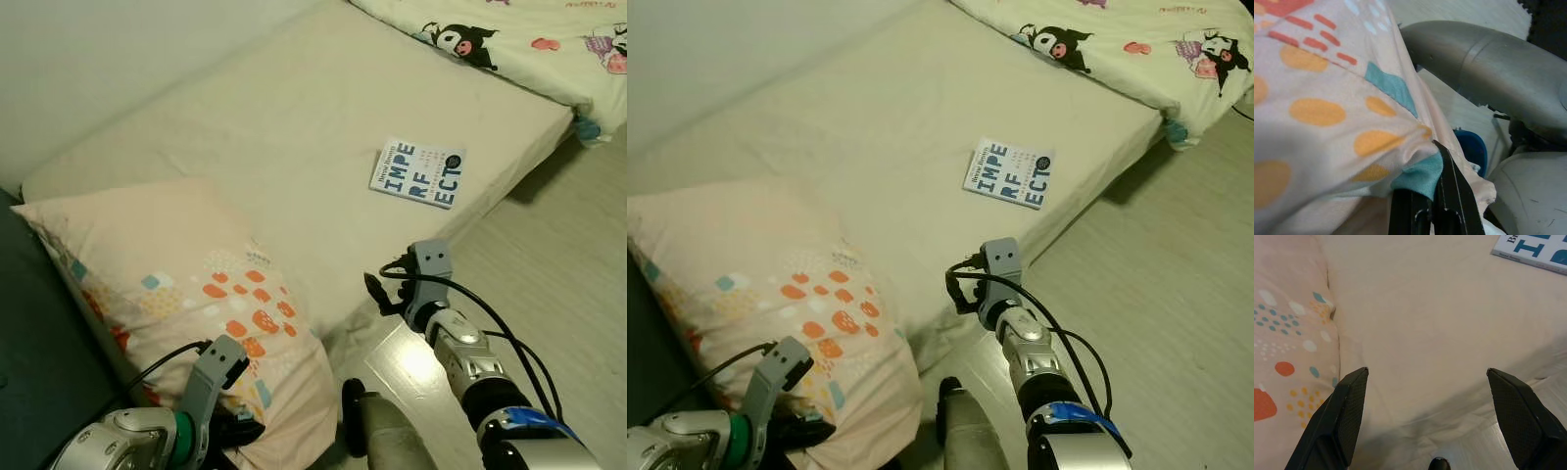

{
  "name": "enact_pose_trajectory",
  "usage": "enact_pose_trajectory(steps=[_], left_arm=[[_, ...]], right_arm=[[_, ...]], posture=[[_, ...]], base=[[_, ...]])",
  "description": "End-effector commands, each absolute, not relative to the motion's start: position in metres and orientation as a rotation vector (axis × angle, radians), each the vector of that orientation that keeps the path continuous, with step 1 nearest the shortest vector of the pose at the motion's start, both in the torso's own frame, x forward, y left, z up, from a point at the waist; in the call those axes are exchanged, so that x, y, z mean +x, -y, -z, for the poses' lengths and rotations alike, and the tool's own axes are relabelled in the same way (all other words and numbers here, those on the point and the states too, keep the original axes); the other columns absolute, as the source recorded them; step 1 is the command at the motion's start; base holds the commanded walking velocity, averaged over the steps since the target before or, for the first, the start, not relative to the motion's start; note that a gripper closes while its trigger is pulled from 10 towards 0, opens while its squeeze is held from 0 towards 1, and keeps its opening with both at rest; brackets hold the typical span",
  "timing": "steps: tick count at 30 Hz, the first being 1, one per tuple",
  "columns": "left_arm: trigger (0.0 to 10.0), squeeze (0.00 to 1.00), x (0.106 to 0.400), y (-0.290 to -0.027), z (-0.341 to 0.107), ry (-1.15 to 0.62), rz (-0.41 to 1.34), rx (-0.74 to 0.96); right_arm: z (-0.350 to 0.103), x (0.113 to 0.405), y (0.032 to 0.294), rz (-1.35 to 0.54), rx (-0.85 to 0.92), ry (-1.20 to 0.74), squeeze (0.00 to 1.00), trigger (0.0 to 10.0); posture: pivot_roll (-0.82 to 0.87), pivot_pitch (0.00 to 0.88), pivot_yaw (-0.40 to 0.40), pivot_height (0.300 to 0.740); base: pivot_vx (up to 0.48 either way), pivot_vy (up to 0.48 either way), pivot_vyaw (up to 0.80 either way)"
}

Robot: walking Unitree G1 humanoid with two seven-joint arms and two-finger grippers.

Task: Clean up the room

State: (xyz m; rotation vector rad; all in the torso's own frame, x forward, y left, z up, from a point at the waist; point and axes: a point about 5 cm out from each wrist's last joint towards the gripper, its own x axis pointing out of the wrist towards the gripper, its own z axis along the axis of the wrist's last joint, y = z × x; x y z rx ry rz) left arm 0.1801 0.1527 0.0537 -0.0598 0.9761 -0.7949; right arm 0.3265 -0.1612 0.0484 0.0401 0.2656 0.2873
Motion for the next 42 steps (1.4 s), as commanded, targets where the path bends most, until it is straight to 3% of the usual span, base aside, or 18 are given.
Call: enact_pose_trajectory(steps=[1, 2, 4, 5, 6, 9, 13, 17, 18, 20, 28, 29, 30, 31, 32, 37, 42], left_arm=[[0.0, 0.00, 0.175, -0.147, -0.043, -1.021, 0.797, -0.078], [4.2, 0.00, 0.183, -0.148, -0.037, -1.013, 0.728, -0.047], [4.2, 0.00, 0.183, -0.148, -0.037, -1.013, 0.728, -0.047], [10.0, 0.00, 0.197, -0.148, -0.032, -0.982, 0.636, -0.031], [10.0, 0.00, 0.213, -0.147, -0.029, -0.933, 0.535, -0.029], [10.0, 0.00, 0.224, -0.146, -0.027, -0.900, 0.460, -0.030], [10.0, 0.00, 0.261, -0.156, -0.033, -0.728, 0.171, -0.070], [10.0, 0.00, 0.267, -0.161, -0.035, -0.696, 0.104, -0.093], [10.0, 0.00, 0.271, -0.167, -0.036, -0.673, 0.040, -0.108], [10.0, 0.00, 0.271, -0.208, -0.033, -0.668, -0.191, -0.047], [10.0, 0.00, 0.252, -0.268, -0.024, -0.698, -0.470, 0.013], [10.0, 0.68, 0.245, -0.281, -0.019, -0.710, -0.537, 0.027], [10.0, 0.68, 0.245, -0.281, -0.019, -0.710, -0.537, 0.027], [10.0, 1.00, 0.233, -0.295, -0.013, -0.733, -0.608, 0.030], [10.0, 1.00, 0.218, -0.308, -0.006, -0.755, -0.680, 0.040], [10.0, 1.00, 0.207, -0.317, -0.001, -0.774, -0.731, 0.044], [10.0, 1.00, 0.171, -0.329, 0.018, -0.843, -0.820, 0.066]], right_arm=[[-0.037, 0.318, 0.161, -0.287, 0.052, -0.304, 0.00, 10.0], [-0.036, 0.317, 0.161, -0.285, 0.050, -0.306, 0.00, 10.0], [-0.036, 0.317, 0.161, -0.285, 0.050, -0.306, 0.00, 10.0], [-0.035, 0.317, 0.161, -0.285, 0.049, -0.308, 0.00, 10.0], [-0.036, 0.317, 0.160, -0.287, 0.048, -0.308, 0.00, 10.0], [-0.036, 0.317, 0.160, -0.288, 0.047, -0.308, 0.00, 10.0], [-0.036, 0.317, 0.158, -0.296, 0.039, -0.308, 0.00, 10.0], [-0.036, 0.317, 0.158, -0.296, 0.038, -0.308, 0.00, 10.0], [-0.035, 0.317, 0.158, -0.297, 0.037, -0.308, 0.00, 10.0], [-0.034, 0.316, 0.157, -0.300, 0.037, -0.309, 0.00, 10.0], [-0.032, 0.314, 0.155, -0.311, 0.037, -0.313, 0.00, 10.0], [-0.031, 0.313, 0.154, -0.317, 0.037, -0.315, 0.00, 10.0], [-0.031, 0.313, 0.154, -0.317, 0.037, -0.315, 0.00, 10.0], [-0.030, 0.312, 0.151, -0.325, 0.038, -0.318, 0.00, 10.0], [-0.030, 0.312, 0.149, -0.332, 0.040, -0.320, 0.00, 10.0], [-0.029, 0.311, 0.148, -0.336, 0.042, -0.321, 0.00, 10.0], [-0.029, 0.311, 0.146, -0.349, 0.041, -0.328, 0.00, 10.0]], posture=[[-0.15, 0.184, 0.147, 0.695], [-0.15, 0.184, 0.147, 0.695], [-0.15, 0.184, 0.147, 0.695], [-0.15, 0.187, 0.144, 0.695], [-0.15, 0.188, 0.143, 0.695], [-0.16, 0.188, 0.141, 0.695], [-0.16, 0.185, 0.142, 0.695], [-0.16, 0.185, 0.142, 0.695], [-0.17, 0.183, 0.143, 0.695], [-0.18, 0.181, 0.149, 0.695], [-0.17, 0.179, 0.149, 0.695], [-0.17, 0.180, 0.150, 0.695], [-0.17, 0.180, 0.150, 0.695], [-0.17, 0.180, 0.150, 0.695], [-0.17, 0.181, 0.149, 0.695], [-0.17, 0.181, 0.149, 0.695], [-0.16, 0.178, 0.146, 0.695]], base=[[0.000, 0.000, 0.00], [0.000, 0.000, 0.00], [0.000, 0.000, 0.00], [0.000, 0.000, 0.00], [0.000, 0.000, 0.00], [0.000, 0.000, 0.00], [0.000, 0.000, 0.00], [0.000, 0.000, 0.00], [0.000, 0.000, 0.00], [0.000, 0.000, 0.00], [0.000, 0.000, 0.00], [0.000, 0.000, 0.00], [0.000, 0.000, 0.00], [0.000, 0.000, 0.00], [0.000, 0.000, 0.00], [0.000, 0.000, 0.00], [0.000, 0.000, 0.00]])
